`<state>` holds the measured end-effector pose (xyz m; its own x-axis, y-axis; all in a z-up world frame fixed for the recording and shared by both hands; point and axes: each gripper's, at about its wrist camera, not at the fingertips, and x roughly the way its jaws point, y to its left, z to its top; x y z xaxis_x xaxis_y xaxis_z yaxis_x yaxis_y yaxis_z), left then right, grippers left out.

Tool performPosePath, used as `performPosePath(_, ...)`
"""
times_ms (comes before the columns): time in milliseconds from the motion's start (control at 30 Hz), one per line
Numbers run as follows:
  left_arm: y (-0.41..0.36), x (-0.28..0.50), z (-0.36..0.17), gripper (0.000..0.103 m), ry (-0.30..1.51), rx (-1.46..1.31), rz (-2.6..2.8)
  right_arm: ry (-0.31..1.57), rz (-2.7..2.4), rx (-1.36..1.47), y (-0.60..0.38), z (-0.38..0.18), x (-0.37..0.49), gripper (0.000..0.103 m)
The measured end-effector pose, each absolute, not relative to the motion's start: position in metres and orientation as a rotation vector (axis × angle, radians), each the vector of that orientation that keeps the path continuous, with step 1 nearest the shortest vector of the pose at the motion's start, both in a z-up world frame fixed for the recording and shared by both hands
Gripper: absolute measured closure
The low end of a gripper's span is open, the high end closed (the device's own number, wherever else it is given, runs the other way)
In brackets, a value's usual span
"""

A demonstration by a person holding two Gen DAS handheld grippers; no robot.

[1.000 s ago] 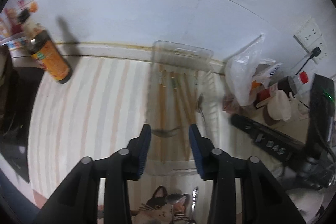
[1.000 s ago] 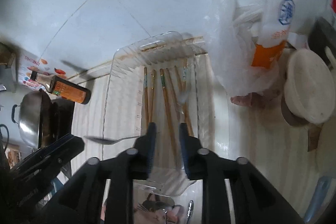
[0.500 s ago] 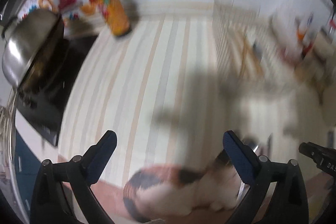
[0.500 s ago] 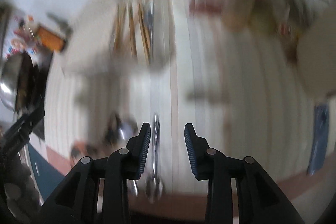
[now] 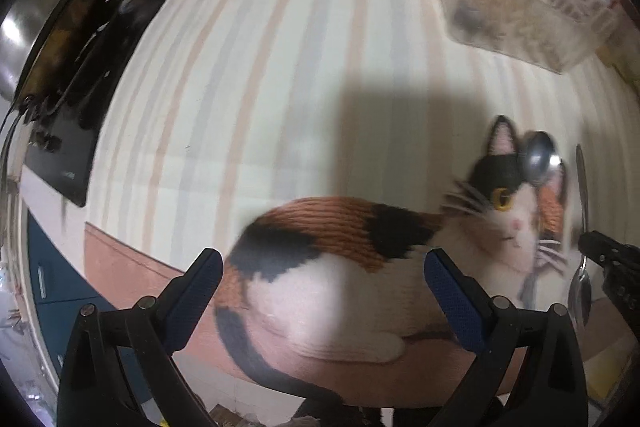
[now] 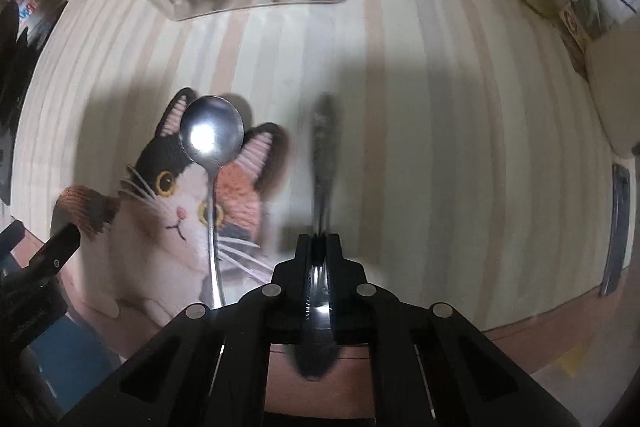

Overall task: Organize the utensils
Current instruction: 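Grasp a dark spoon with the left tool while the right tool grasps a steel spoon, then carry both held spoons up to the clear basket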

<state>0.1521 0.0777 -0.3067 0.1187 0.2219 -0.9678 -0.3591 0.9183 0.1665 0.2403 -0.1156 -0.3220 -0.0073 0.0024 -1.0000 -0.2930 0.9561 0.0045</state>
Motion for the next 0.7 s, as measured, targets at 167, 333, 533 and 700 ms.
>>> performPosePath(167,0.037,0.169,-0.307,0.001,1.403,-0.126,0.3,1.581,0.124,-0.161,-0.181,-0.317,0.254,0.097)
performPosePath(333,0.0,0.198,-0.319,0.001,1.422,-0.135,0.196,1.583,0.014,-0.059,-0.239,-0.311,0.27,0.096)
performPosePath(533,-0.031,0.225,-0.34,0.029,1.431,-0.119,0.181,1.553,-0.028,-0.025,-0.266,-0.304,0.279,0.096)
performPosePath(700,-0.034,0.236,-0.336,0.031,1.389,-0.134,0.193,1.549,-0.035,-0.032,-0.272,-0.299,0.287,0.096)
